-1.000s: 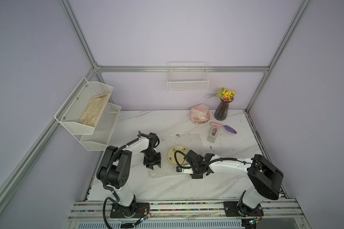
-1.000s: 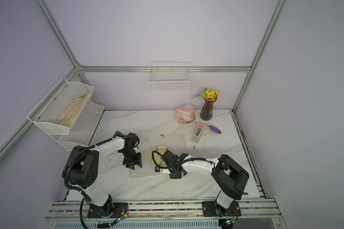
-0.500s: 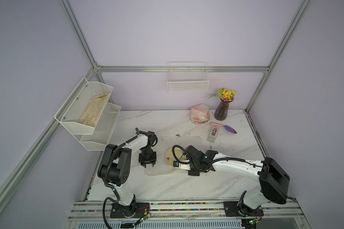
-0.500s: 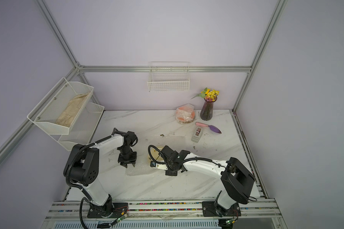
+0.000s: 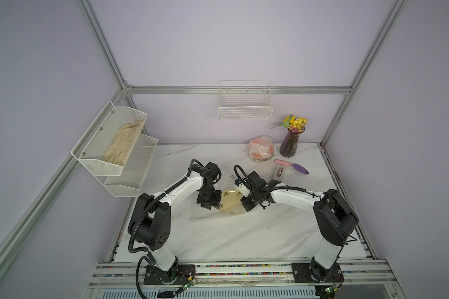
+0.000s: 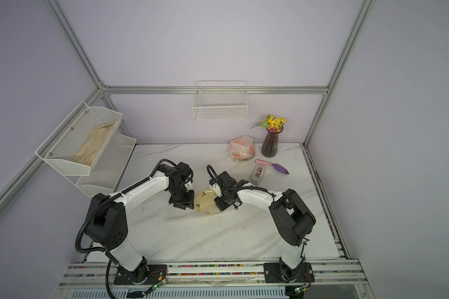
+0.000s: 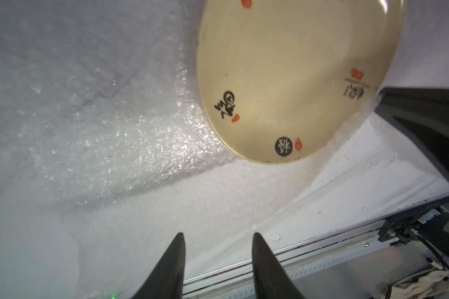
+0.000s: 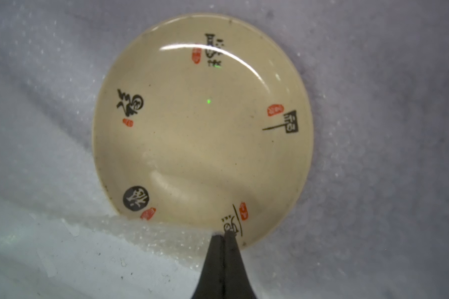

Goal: Wrap dinner plates in bubble wrap
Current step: Wrap the plate in the bubble wrap.

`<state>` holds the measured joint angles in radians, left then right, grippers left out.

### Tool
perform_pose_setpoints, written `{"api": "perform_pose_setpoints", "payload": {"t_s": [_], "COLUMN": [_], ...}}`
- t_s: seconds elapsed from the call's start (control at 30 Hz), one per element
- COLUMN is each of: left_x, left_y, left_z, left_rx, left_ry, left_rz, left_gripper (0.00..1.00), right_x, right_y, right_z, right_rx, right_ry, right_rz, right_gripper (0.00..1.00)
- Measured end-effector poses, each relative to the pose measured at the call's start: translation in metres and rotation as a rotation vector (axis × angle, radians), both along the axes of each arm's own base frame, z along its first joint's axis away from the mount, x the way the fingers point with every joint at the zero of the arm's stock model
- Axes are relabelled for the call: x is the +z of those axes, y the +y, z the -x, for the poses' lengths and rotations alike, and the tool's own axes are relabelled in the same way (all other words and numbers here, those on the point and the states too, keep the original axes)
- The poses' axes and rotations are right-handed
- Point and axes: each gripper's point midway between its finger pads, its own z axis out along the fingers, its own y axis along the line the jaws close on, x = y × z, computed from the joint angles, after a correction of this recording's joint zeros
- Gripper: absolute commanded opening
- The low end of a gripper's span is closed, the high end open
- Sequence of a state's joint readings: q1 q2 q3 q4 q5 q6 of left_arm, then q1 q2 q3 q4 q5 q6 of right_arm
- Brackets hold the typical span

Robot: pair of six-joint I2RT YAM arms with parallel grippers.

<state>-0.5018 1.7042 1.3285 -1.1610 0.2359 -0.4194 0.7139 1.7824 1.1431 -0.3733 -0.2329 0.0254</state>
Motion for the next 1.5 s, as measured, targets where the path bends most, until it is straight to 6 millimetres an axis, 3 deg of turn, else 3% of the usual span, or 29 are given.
{"api": "perform_pose_setpoints", "payload": {"t_s": [0.13,0.4,0.5,0.7,1.0,1.2,1.23,1.33,1.5], "left_x": [0.007,0.025,0.019,-0.012,-0.064,-0.069,-0.069,-0.070,-0.071], "left_y": [-0.029,-0.074,-0.085,-0.093,-0.077,-0.078,-0.078,-0.077,-0.077], "left_z": [0.003,-0.016,-0.017,-0.026,-0.049,-0.052,-0.052,-0.053,-0.053], "left_rx": [-0.046,-0.084,-0.100,-0.101,-0.064,-0.063,-0.064,-0.061,-0.057], "left_ry": [-0.006,-0.057,-0.043,-0.016,0.001,0.021,0.023,0.027,0.034], "left_rz": [0.031,0.109,0.128,0.105,0.004,0.023,0.026,0.029,0.033], "left_gripper": [0.41,0.40,0.37,0.32,0.29,0.28,0.28,0.28,0.28], "right_x": [-0.003,-0.012,-0.016,-0.023,-0.021,-0.012,-0.009,-0.002,0.021], "right_y": [-0.006,-0.004,-0.005,-0.007,-0.006,-0.006,-0.006,-0.014,-0.058], "right_z": [-0.005,-0.008,-0.012,-0.013,-0.012,-0.017,-0.019,-0.027,-0.043], "right_rx": [-0.154,-0.373,-0.472,-0.644,-0.747,-0.746,-0.744,-0.749,-0.777], "right_ry": [0.085,0.273,0.350,0.460,0.520,0.500,0.491,0.448,0.277], "right_rz": [-0.058,-0.157,-0.199,-0.283,-0.356,-0.340,-0.331,-0.285,-0.160], "right_gripper": [0.00,0.00,0.00,0.00,0.00,0.00,0.01,0.26,0.45]}}
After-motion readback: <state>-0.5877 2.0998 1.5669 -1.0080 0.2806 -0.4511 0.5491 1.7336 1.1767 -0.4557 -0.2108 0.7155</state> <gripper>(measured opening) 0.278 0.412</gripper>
